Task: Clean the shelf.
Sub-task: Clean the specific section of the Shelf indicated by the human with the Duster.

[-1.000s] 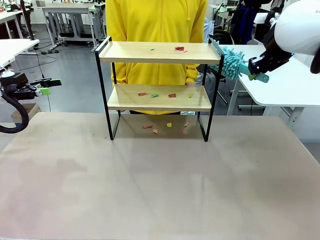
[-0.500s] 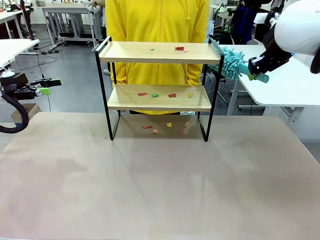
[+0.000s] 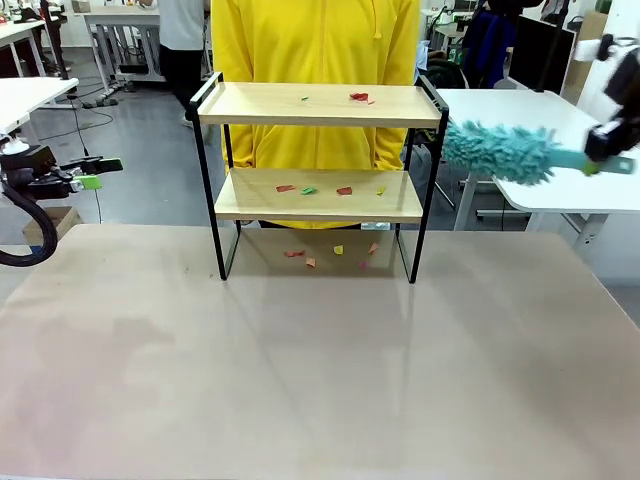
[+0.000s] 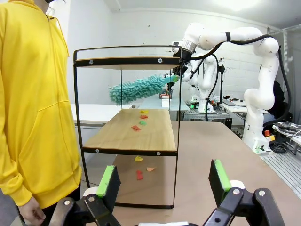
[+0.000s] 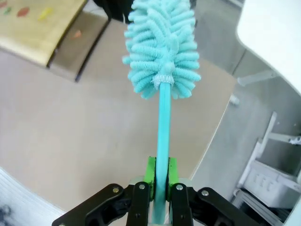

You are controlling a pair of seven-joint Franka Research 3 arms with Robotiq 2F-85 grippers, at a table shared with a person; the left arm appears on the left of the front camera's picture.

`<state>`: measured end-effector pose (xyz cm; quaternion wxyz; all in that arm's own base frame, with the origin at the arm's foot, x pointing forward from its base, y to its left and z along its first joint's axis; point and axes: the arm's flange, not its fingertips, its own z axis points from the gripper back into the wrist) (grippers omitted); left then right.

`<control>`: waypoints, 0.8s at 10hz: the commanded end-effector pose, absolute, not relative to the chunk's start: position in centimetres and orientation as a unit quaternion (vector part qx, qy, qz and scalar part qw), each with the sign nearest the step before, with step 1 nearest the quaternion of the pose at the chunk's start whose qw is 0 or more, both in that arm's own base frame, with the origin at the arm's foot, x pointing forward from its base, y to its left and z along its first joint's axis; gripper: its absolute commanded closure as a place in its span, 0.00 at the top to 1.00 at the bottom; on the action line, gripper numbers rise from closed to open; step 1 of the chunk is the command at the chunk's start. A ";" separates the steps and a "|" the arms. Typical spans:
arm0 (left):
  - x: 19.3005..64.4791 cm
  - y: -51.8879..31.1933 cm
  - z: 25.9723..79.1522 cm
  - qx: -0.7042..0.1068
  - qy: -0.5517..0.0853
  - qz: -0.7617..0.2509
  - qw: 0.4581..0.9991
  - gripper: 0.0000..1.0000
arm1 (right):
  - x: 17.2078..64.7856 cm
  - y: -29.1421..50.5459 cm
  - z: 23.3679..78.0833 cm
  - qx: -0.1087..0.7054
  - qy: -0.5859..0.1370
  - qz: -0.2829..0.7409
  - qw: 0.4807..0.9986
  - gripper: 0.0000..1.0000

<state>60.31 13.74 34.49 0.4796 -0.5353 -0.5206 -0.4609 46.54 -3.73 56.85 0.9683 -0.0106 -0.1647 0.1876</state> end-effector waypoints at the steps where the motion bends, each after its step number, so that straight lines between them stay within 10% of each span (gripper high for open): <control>1: 60.2 13.6 34.8 -0.532 -0.524 -0.464 0.477 1.00 | 44.3 -5.4 58.0 -0.055 -0.086 0.280 0.955 0.13; 8: 60.2 13.6 34.8 -0.532 -0.524 -0.464 0.477 1.00 | 33.2 -0.6 55.6 0.023 0.084 0.565 0.821 0.13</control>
